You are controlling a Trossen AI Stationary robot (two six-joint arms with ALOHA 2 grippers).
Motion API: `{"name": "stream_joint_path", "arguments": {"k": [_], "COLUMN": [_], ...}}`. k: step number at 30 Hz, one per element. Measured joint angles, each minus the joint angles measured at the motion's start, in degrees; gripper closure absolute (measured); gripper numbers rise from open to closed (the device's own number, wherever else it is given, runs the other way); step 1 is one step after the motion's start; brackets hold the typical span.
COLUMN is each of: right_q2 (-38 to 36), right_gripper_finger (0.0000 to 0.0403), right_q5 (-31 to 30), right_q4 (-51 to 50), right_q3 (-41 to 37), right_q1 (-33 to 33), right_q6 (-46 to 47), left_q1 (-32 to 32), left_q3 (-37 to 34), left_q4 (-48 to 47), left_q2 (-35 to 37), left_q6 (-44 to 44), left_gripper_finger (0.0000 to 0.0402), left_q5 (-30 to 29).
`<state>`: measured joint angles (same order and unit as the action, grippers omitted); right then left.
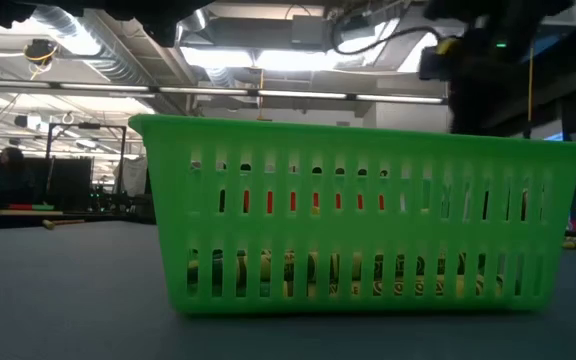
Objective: Sort crayons
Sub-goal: Put the orange crayon into the transparent bin
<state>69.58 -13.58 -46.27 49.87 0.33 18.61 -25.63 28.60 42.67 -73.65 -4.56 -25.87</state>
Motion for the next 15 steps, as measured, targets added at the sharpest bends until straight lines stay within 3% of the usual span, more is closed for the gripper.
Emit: {"name": "stream_joint_path", "arguments": {"k": [6, 15], "right_q2": [0.1, 8.99], "right_gripper_finger": [0.0376, 0.0375], "right_q5": [0.43, 9.35], "right_q4": [11.21, 31.41], "right_q3": [1.42, 1.5], "right_q1": [-13.74, -32.6], "right_q6": [-14.81, -31.09], "left_q1": [0.0, 3.85], "left_q3": [0.0, 0.0], "left_q4": [0.37, 1.22], "left_q2": [0.0, 0.0], "left_q6": [-0.09, -2.03], "left_gripper_finger": [0.0292, 0.0292], "left_q5": [-0.02, -0.01]}}
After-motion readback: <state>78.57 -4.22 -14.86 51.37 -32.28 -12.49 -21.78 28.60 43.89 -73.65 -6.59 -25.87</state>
